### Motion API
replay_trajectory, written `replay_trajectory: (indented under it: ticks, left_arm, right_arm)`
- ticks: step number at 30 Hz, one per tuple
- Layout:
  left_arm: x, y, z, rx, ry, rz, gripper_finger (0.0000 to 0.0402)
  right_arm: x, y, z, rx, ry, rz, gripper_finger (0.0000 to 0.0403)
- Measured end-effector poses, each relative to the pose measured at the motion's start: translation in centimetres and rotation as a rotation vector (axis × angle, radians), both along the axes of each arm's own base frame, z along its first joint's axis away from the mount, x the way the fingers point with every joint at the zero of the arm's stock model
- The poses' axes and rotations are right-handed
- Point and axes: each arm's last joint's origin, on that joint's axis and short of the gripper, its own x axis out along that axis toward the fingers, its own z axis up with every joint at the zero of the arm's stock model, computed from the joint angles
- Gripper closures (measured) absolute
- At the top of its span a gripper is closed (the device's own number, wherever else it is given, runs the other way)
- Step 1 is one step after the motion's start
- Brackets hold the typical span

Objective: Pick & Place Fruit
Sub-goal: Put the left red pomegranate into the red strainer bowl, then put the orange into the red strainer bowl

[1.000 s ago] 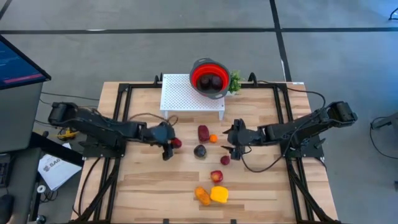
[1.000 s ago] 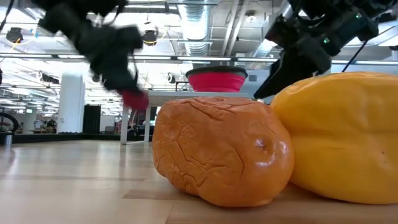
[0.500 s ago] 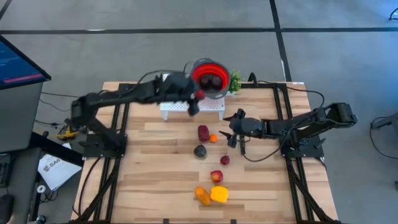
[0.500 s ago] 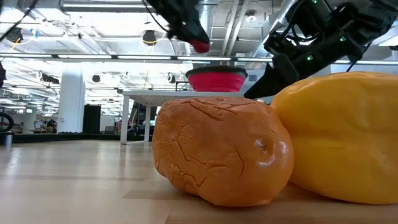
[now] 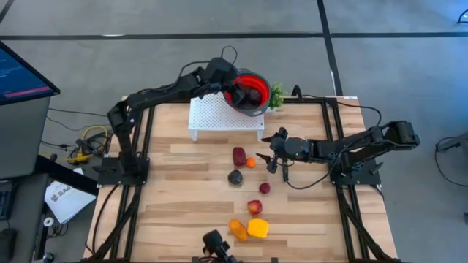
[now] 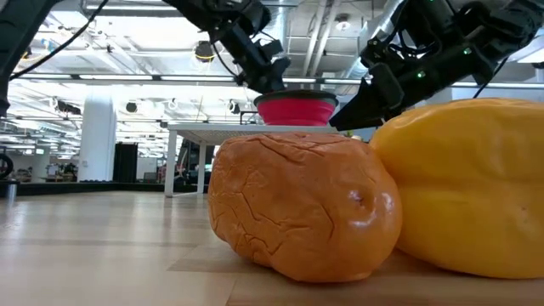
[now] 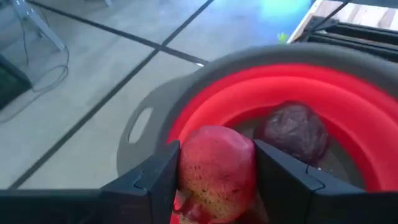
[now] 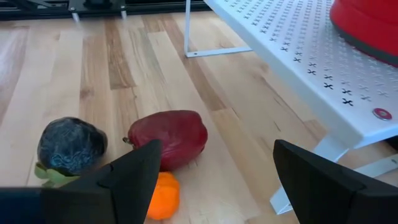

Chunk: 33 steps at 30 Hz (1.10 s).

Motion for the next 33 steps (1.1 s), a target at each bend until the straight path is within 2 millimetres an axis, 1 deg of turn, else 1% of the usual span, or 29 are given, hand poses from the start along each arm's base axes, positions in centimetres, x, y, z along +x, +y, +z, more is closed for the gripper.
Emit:
replay_trajectory:
  ticks: [7,10,15,24,27,29,31,33]
  left_arm:
    - [0.2,0.2,-0.9,-0.014,0.015,0.003,0.0211]
    - [0.3,0.1,-0.9,-0.015,0.011,0.003,0.0204]
    - [0.1,0.3,-1.0,-0.055,-0.005,0.032,0.0182]
    - [0.1,0.3,-1.2,-0.061,0.0,0.031,0.0139]
    - [0.1,0.1,-0.9,-0.056,-0.007,0.027,0.0133]
    - [-0.3,-0.3,-0.2,-0.055,-0.008,0.025,0.0131]
    - [-0.6,-1.1,1.0,-0.037,-0.033,0.007,0.0131]
    - [-1.2,-2.5,2.4,-0.038,-0.033,-0.021,0.0133]
  right_arm:
    - [0.0,0.0,0.0,0.003,-0.001,-0.001,0.01]
    - [0.0,0.0,0.0,0.003,0.0,-0.001,0.01]
    - [0.0,0.0,0.0,0.003,0.0,-0.002,0.01]
    - [0.0,0.0,0.0,0.004,-0.001,-0.002,0.01]
    - [-0.1,0.0,0.1,-0.002,0.001,0.0,0.01]
    - [-0.4,0.0,0.3,-0.006,0.02,0.002,0.01]
    - [-0.7,0.0,0.6,-0.005,0.047,0.003,0.01]
    - [-1.3,0.1,1.1,0.007,0.099,0.023,0.01]
